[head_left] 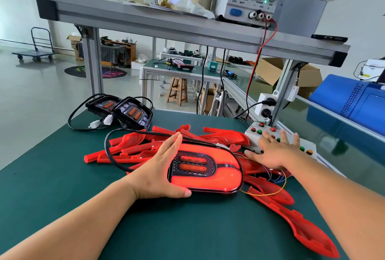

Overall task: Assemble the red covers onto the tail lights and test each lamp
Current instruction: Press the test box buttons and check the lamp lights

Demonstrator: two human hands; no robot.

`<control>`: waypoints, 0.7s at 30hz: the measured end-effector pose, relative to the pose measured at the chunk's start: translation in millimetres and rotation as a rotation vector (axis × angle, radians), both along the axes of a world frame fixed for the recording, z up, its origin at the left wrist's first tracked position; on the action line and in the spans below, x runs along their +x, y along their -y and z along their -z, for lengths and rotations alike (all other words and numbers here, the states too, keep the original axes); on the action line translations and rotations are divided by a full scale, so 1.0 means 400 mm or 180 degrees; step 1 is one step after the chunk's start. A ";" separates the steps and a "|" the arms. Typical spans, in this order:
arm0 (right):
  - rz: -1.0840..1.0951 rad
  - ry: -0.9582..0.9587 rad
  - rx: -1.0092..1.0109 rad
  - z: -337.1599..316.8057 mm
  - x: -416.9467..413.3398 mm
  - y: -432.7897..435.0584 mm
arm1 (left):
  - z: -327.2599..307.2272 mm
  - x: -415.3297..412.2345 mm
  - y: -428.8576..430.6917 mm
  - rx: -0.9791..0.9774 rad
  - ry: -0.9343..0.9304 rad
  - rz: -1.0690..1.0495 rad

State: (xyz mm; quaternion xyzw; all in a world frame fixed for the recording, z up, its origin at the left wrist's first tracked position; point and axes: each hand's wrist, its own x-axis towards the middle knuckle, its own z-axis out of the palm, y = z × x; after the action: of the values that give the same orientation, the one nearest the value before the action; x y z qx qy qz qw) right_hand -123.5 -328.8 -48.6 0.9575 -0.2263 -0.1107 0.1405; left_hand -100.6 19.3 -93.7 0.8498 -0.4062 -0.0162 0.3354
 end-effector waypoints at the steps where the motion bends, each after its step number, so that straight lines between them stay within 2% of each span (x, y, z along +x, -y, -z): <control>1: -0.0001 0.0020 0.0049 -0.001 0.000 -0.001 | 0.001 0.000 0.000 0.0003 0.0017 -0.0013; 21: -0.0095 0.0058 0.0098 0.003 -0.008 -0.012 | 0.005 0.004 0.001 0.0009 0.0035 -0.0036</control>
State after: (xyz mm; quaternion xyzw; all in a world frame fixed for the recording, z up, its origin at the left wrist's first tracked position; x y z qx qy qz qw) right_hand -126.6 -323.8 -49.6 0.9638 -0.2115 -0.1034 0.1253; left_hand -98.9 18.9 -95.9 0.8527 -0.4032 -0.0102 0.3320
